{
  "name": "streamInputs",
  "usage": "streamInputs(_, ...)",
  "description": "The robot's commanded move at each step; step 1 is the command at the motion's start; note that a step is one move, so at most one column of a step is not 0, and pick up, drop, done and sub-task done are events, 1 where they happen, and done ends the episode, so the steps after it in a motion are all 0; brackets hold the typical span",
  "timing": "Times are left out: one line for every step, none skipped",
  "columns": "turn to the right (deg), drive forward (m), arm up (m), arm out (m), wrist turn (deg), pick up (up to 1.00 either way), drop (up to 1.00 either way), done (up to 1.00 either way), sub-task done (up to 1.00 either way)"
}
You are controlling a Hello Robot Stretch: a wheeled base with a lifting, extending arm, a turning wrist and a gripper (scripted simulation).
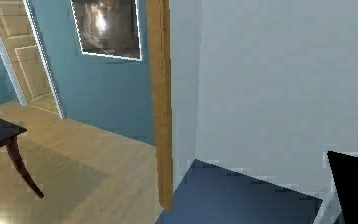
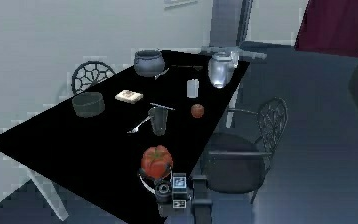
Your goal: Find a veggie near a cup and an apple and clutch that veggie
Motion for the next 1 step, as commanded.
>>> streamInputs(0.0,0.0,0.1,0.0,0.0,0.0,0.0,0.0,0.0)
